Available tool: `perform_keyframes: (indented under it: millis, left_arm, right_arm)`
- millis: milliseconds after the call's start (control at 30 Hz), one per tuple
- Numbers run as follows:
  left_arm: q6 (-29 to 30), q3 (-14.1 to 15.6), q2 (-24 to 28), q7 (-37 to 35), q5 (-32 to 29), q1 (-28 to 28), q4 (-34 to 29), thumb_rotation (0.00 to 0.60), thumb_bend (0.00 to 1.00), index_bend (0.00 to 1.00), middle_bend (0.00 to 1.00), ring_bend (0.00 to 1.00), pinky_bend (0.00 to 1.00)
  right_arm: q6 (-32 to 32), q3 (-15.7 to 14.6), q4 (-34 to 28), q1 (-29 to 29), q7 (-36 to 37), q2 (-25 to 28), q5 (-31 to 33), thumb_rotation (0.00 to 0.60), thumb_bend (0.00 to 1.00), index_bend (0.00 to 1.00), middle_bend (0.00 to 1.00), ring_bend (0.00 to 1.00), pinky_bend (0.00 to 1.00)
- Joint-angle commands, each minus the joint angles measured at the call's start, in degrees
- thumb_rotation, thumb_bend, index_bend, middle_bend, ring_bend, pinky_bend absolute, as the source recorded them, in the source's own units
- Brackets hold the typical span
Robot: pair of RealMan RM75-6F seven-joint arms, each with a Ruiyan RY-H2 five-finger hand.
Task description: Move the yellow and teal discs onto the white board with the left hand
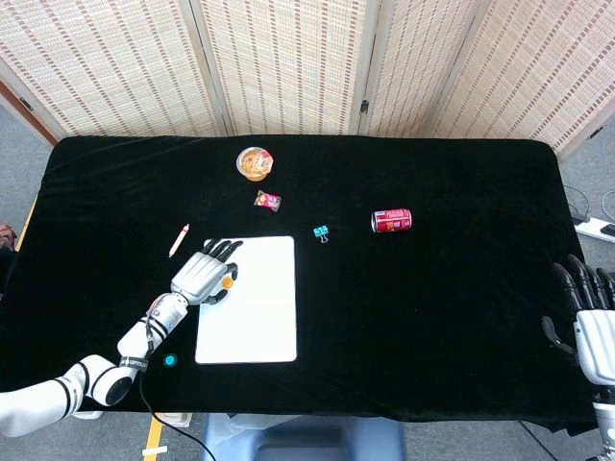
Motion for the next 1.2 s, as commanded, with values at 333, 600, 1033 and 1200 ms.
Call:
perform_keyframes:
  millis: [333,600,1033,1200]
  left_arm:
    - [-2.07,-0.52,-2.10,2.45,-4.11,-1.78,2.39,0.600,0.43,0.50,0.05,0.00,0.00]
    - [-2.51,-0.26,-2.98,3.51,-5.59,-2.36,3.62,0.600,0.43,0.49,0.05,0.00,0.00]
    - [-2.60,0.21,-2.83,4.31,-6.86,-2.70,3.61,0.600,0.43,0.39,0.05,0.00,0.00]
    - [-1.69,0.12,-1.77,3.24,-6.71,-2.30,1.96,0.600,0.43,0.35,0.04,0.00,0.00]
  right_arm:
    - [-0.24,0.13,0.58,0.04,0.53,-0.12,0.42,0.600,0.46,0.00,0.00,0.00,0.00]
    - [-0.05,0.12,0.91,-0.18,0.93,-0.12,0.60,0.600,0.46,0.00,0.00,0.00,0.00]
    - [-0.09,0.18,1.04,-0.19,1.12,-0.13,0.64,0.600,0.46,0.00,0.00,0.00,0.00]
    - [0.05,0.20,1.08,-0.25,1.24,-0.15,0.61,0.600,0.46,0.00,0.00,0.00,0.00]
